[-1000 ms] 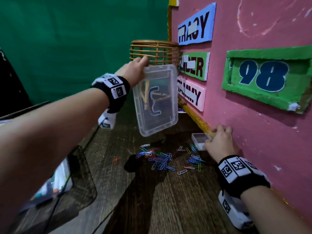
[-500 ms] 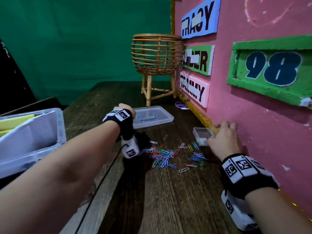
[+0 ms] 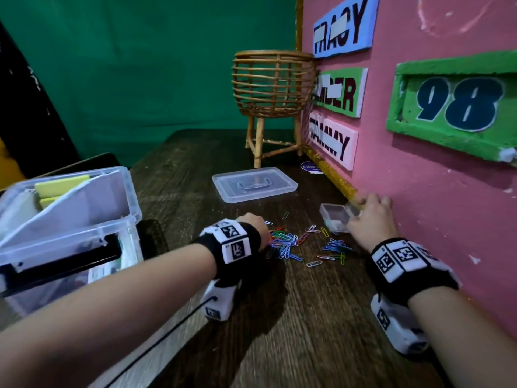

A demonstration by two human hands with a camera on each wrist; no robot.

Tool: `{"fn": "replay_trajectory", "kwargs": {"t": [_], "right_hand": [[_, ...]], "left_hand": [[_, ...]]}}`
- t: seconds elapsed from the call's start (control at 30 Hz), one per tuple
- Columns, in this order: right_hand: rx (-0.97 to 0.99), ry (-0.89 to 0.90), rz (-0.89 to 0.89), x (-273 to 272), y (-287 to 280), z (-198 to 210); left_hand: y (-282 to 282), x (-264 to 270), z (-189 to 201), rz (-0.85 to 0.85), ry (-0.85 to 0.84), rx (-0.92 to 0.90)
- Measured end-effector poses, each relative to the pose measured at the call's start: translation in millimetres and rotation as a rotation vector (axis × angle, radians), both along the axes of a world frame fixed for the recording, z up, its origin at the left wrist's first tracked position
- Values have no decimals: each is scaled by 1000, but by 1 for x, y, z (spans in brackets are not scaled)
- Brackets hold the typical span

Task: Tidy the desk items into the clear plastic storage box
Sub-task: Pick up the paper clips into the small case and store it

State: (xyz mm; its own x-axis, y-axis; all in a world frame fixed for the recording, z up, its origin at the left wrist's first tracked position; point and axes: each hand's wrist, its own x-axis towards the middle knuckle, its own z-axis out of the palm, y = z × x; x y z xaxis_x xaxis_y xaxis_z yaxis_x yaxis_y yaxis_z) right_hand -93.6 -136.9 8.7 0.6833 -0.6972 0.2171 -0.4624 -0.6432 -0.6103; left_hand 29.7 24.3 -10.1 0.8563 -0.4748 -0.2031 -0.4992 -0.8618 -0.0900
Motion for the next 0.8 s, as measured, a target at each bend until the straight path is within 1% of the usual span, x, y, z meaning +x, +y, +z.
{"fn": "replay_trajectory", "kwargs": {"t": [0.03, 0.07, 0.13, 0.2, 0.23, 0.27, 0.33, 0.4, 0.47, 0.5, 0.53, 0.57, 0.6, 0.63, 0.67, 0.7, 0.73, 0.8], "right_hand": [[-2, 8, 25, -1, 4, 1], [-8, 18, 61, -2, 8, 1], [-37, 35, 167, -3, 16, 1], [-68, 50, 304, -4, 26, -1], [-76, 50, 374, -3, 32, -2], [-77, 46, 433, -2, 37, -3], [-68, 46, 512, 0, 44, -5], [-44, 60, 539, 3, 46, -5], [-8, 79, 477, 3, 45, -8], [-4, 132, 385, 3, 42, -11], [-8, 241, 257, 3, 40, -15], [-4, 401, 126, 2, 37, -20], [22, 572, 24, 0, 35, -23], [53, 720, -35, -1, 33, -27], [60, 836, -42, -2, 32, -30], [40, 925, -3, -2, 32, -32], [8, 986, 68, -1, 33, -32], [-34, 1030, 243, 3, 36, -33]], "left_hand": [[-6, -7, 1, 14, 17, -89], [-9, -12, 2, -11, 11, -195], [-8, -13, 9, -66, 6, -464], [-5, -9, 9, -168, 70, -701], [-3, -10, 11, -218, 125, -780], [-2, -10, 13, -257, 179, -820], [-2, -8, 12, -266, 224, -813], [-1, -3, 11, -198, 202, -763], [3, 2, 11, -110, 139, -750], [7, 6, 12, -69, 80, -746], [12, 12, 13, -31, 12, -736], [18, 18, 14, 6, -46, -720], [23, 26, 14, 46, -85, -698], [29, 33, 15, 89, -109, -667], [34, 39, 16, 134, -120, -634], [38, 43, 17, 173, -121, -605], [41, 45, 19, 201, -117, -584], [42, 49, 20, 225, -102, -569]]}}
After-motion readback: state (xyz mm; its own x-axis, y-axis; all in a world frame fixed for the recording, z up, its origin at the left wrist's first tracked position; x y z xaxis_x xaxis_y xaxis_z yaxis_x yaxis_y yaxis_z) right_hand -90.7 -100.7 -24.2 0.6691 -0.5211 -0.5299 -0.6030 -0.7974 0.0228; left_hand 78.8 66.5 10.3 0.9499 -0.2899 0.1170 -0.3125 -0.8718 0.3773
